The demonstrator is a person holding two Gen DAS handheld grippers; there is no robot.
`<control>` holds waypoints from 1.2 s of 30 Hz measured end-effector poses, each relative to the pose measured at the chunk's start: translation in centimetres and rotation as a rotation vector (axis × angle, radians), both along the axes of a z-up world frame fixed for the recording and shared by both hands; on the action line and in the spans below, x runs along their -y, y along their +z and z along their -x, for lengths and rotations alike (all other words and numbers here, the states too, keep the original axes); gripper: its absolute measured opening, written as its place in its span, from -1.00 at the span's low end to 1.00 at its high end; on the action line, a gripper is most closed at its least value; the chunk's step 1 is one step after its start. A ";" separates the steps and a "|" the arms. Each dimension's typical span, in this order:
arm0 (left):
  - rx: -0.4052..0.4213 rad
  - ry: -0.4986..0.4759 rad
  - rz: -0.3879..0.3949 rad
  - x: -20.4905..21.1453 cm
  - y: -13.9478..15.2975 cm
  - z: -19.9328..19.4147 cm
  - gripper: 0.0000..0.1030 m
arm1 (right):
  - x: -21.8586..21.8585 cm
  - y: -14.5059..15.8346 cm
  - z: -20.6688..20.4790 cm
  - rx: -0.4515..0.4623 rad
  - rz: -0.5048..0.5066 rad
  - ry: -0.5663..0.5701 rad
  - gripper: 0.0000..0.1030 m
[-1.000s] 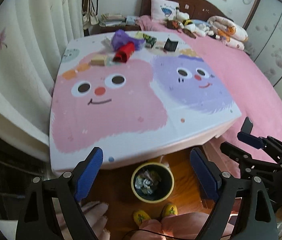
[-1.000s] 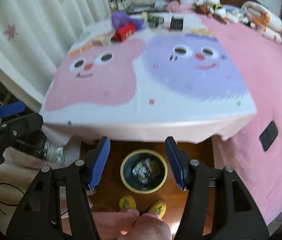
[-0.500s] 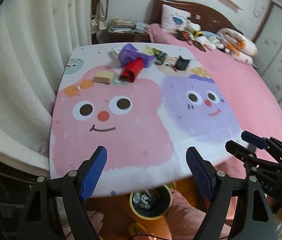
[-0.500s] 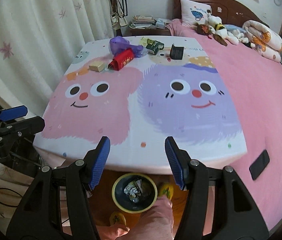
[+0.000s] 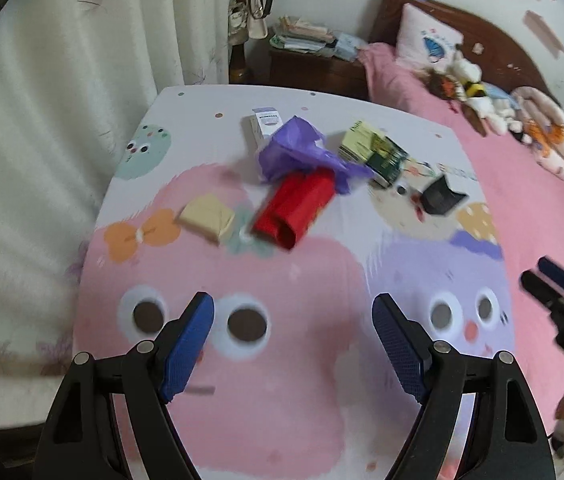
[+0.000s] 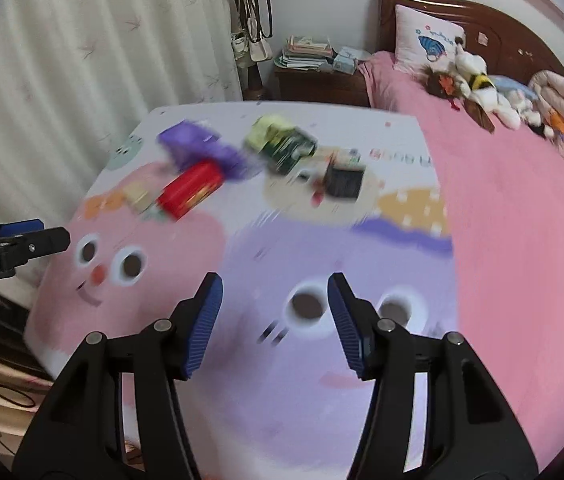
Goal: Collect trash
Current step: 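Grasp the red packet with left tool while right tool grasps the black card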
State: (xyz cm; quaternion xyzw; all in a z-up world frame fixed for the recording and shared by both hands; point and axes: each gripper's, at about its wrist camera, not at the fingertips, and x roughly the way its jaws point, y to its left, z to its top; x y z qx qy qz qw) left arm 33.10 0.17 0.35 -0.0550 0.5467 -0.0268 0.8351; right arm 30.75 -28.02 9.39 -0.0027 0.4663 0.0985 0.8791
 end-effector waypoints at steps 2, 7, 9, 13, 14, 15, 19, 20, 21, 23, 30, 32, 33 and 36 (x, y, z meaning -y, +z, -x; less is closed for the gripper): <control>-0.025 0.014 -0.016 0.7 -1.3 -3.2 0.61 | 1.3 -0.4 -3.3 0.001 0.009 0.016 0.01; -0.097 0.020 -0.050 1.9 -5.2 -9.5 0.60 | 2.9 -3.0 -11.6 -0.025 0.066 0.084 0.01; -0.127 0.023 -0.060 2.1 -6.8 -10.8 0.60 | 2.6 -4.3 -13.3 -0.038 0.083 0.111 0.01; -0.179 0.019 -0.083 2.3 -9.6 -13.1 0.61 | 2.0 -7.2 -16.5 -0.068 0.119 0.157 0.01; -0.193 0.019 -0.089 2.4 -10.3 -13.6 0.60 | 1.8 -7.9 -17.2 -0.073 0.132 0.169 0.01; -0.204 0.020 -0.098 2.4 -10.8 -14.0 0.60 | 1.4 -8.4 -17.3 -0.077 0.142 0.177 0.01; -0.242 0.013 -0.109 2.7 -13.1 -15.7 0.61 | 0.4 -10.6 -18.4 -0.103 0.174 0.225 -0.19; -0.251 0.014 -0.107 2.5 -13.5 -16.0 0.60 | 0.2 -11.2 -18.6 -0.113 0.181 0.237 -0.24; -0.261 0.017 -0.105 2.4 -14.0 -16.3 0.60 | 0.1 -11.6 -18.9 -0.120 0.183 0.247 -0.33; -0.279 0.023 -0.095 2.4 -14.9 -16.9 0.55 | -0.2 -12.3 -19.0 -0.133 0.179 0.263 -0.46; -0.279 0.016 -0.060 3.0 -15.8 -17.2 -0.15 | -0.3 -13.2 -18.5 -0.152 0.126 0.299 -0.81; -0.281 0.015 -0.040 3.1 -15.7 -16.9 -0.45 | -0.2 -13.1 -18.2 -0.151 0.110 0.299 -0.84; -0.282 0.020 -0.023 3.1 -15.6 -16.6 -0.47 | -0.1 -13.0 -18.0 -0.150 0.102 0.297 -0.86; -0.261 0.025 -0.001 3.2 -15.1 -15.4 -0.58 | 0.3 -12.5 -17.3 -0.155 0.046 0.283 -0.92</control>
